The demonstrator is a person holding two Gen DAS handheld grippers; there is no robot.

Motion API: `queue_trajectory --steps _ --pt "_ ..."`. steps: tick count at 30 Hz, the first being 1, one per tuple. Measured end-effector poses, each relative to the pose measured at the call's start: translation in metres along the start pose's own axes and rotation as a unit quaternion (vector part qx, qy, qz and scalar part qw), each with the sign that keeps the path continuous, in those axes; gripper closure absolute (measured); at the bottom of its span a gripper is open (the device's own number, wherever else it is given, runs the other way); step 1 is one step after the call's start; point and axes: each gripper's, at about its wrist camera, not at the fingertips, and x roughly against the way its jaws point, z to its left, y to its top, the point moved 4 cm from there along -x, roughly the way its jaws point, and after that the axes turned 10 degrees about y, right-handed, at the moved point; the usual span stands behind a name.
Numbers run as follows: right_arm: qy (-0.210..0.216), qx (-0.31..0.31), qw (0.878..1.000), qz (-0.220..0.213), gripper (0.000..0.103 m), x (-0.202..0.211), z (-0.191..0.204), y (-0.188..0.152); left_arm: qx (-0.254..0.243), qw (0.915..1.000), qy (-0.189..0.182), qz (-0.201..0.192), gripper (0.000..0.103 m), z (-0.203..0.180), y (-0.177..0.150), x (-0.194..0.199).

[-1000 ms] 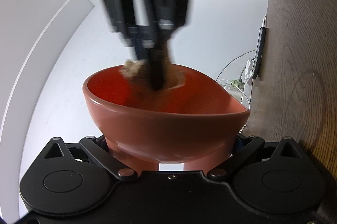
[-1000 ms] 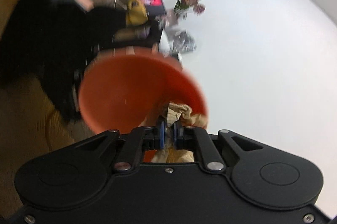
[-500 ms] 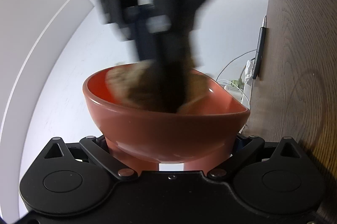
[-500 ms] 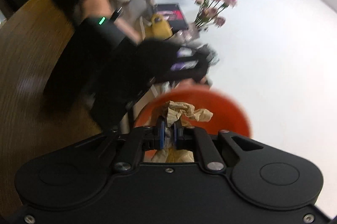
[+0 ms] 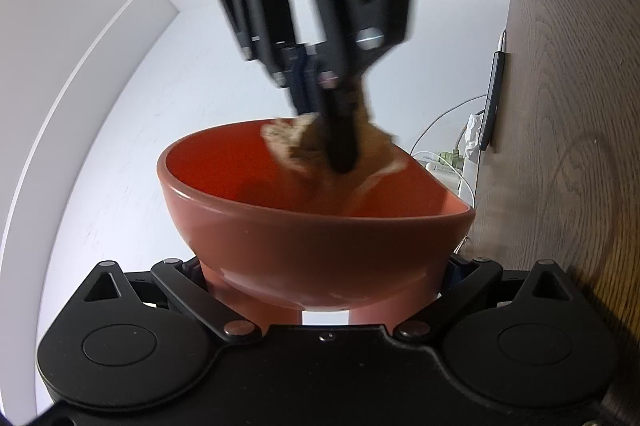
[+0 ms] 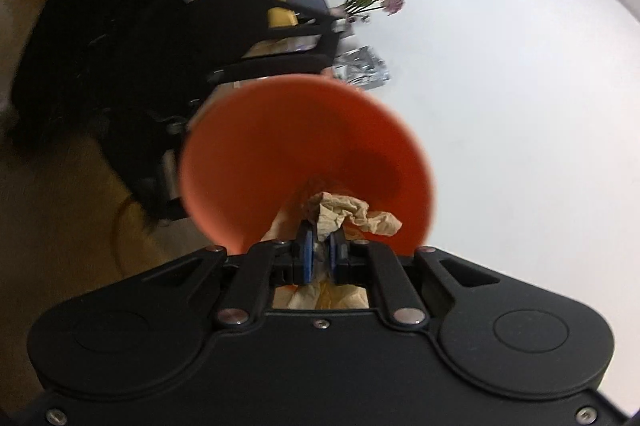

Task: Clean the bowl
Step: 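Rub the beige cloth around the bowl's inner wall with the right tool while the left tool holds the bowl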

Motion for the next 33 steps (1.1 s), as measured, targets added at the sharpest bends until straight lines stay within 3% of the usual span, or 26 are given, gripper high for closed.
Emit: queue_trajectory --steps 4,9,16,21,26,33 --pt "0.014 0.004 1.000 -0.022 0.094 0.024 0.016 0.000 0.000 1.0000 0.000 0.000 0.005 0.000 0.000 0.000" --pt "-0.013 0.008 0.999 -0.043 0.094 0.032 0.003 0.018 0.000 1.0000 0.000 0.000 0.005 0.000 0.001 0.000" --pt "-0.032 0.012 0.999 -0.011 0.094 0.002 -0.022 0.028 0.000 1.0000 0.000 0.000 0.005 0.000 0.001 0.000" --pt "0.004 0.006 1.000 0.001 0.094 -0.006 -0.006 0.025 0.000 1.0000 0.000 0.000 0.005 0.000 0.001 0.000" --pt "0.033 0.015 0.999 -0.027 0.094 0.001 0.013 0.041 0.000 1.0000 0.000 0.000 0.005 -0.001 0.002 -0.001" --pt "-0.004 0.015 0.999 -0.044 0.094 0.001 -0.008 0.056 0.000 1.0000 0.000 0.000 0.005 -0.001 0.002 -0.001"
